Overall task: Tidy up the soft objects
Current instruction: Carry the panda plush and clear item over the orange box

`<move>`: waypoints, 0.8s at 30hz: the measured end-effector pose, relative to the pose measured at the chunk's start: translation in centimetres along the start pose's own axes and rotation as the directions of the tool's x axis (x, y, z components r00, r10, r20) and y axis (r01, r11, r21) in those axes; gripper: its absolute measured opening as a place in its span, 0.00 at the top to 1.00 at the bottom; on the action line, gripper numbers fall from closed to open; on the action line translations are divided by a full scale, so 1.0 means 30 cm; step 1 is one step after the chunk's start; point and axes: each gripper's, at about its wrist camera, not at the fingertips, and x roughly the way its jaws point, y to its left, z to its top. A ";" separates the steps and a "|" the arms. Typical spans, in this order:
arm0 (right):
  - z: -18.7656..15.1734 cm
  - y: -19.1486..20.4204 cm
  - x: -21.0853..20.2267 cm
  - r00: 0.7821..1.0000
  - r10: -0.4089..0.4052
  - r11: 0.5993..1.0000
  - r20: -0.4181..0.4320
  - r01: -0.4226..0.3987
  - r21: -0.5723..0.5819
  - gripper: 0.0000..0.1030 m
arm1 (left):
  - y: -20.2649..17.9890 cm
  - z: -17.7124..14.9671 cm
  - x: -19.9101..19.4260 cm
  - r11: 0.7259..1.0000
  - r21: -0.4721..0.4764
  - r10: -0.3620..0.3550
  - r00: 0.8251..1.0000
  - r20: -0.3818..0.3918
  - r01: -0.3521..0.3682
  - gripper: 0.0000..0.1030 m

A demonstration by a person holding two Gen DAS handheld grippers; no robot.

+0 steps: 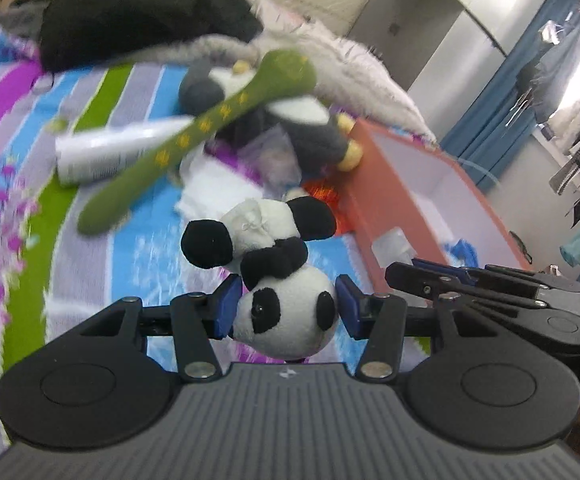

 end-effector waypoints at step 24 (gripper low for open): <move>0.276 -0.352 -0.218 0.951 -0.224 0.973 0.215 0.206 0.104 0.82 | -0.485 0.357 0.033 0.949 0.247 -0.228 0.967 0.113 0.195 0.44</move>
